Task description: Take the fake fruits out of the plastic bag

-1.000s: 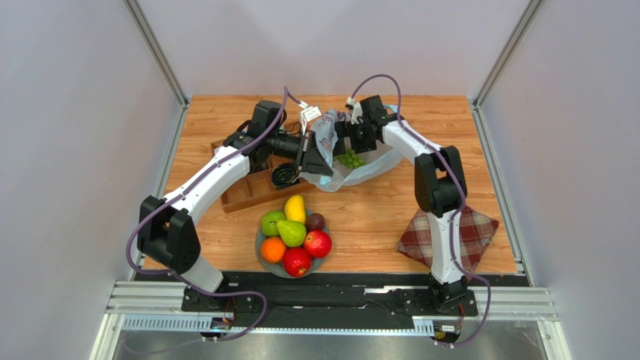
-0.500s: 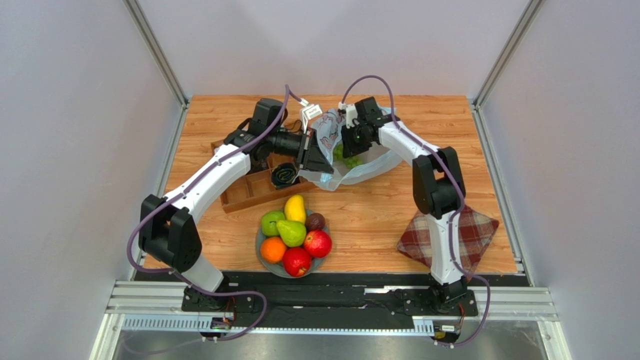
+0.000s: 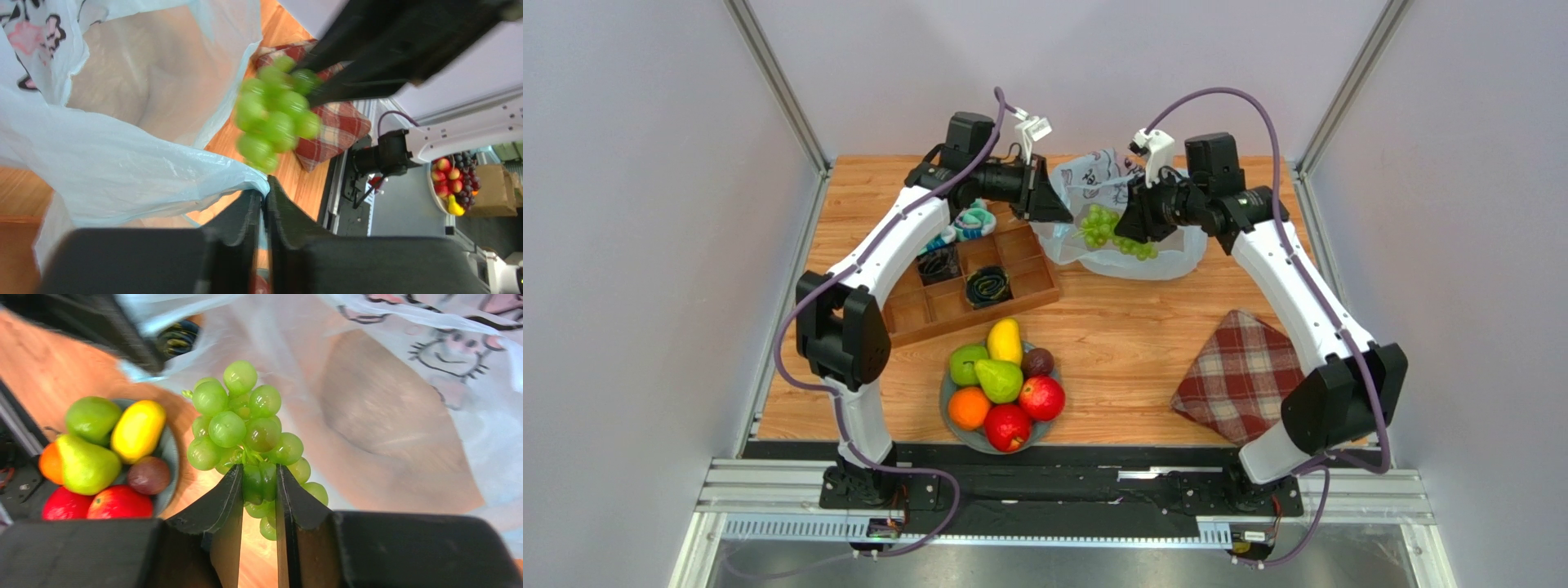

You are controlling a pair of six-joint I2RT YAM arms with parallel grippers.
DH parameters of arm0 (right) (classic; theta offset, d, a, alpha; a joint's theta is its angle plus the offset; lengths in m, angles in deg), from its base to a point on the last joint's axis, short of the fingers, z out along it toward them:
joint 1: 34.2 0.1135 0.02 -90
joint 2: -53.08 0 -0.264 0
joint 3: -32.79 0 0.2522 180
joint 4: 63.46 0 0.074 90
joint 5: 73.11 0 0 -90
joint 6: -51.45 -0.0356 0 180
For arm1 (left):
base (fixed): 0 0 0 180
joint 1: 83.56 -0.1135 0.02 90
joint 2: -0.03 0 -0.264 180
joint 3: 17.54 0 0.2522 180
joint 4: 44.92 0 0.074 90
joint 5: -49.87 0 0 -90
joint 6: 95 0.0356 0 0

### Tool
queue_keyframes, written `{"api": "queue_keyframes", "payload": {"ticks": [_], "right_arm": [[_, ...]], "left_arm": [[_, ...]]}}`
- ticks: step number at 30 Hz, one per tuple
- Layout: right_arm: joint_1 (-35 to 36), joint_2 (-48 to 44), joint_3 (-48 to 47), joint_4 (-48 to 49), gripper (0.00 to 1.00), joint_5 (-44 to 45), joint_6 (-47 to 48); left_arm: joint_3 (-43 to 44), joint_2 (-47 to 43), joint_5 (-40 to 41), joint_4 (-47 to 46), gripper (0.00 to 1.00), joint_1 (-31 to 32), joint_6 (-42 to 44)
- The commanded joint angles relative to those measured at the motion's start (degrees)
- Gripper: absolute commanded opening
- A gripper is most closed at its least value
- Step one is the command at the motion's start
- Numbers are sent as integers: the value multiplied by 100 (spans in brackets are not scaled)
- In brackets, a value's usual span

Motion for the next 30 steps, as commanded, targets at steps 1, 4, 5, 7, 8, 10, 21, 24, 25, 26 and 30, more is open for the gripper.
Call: {"api": "queue_keyframes", "payload": {"ticks": [1,4,5,7,8,10,21,24,25,26,30], "right_arm": [[19,-695,227,-72,23,-678,-183],[133,-1056,499,-71,23,-881,-569],[177,-1117,553,-106,23,-1047,-657],[414,-1284,771,-159,24,-1232,-623],[528,-1320,860,-151,25,-1485,-570],[975,-1320,966,-316,28,-1654,-237],[1987,-179,439,-299,29,-1611,-482],[2434,94,378,-483,28,-1567,70],[2575,138,343,-589,28,-1428,629],[2725,217,307,-686,27,-1313,843],[3367,341,140,-1178,26,-927,1853]], "left_arm": [[412,126,199,174,41,0,280],[527,-223,664,481,75,0,534],[527,-382,805,578,99,-17,604],[414,-907,1209,867,99,-70,841],[326,-1120,1297,948,99,-113,912],[2,-1742,1351,1071,99,-315,1000],[-1432,-4652,1377,1853,99,-1194,1642],[-1924,-5250,1282,1907,99,-1588,1721],[-2160,-5357,1255,1898,99,-1730,1625],[-2249,-5524,1159,1889,98,-2053,1555],[-2513,-5859,850,1792,98,-2566,1194]]}}
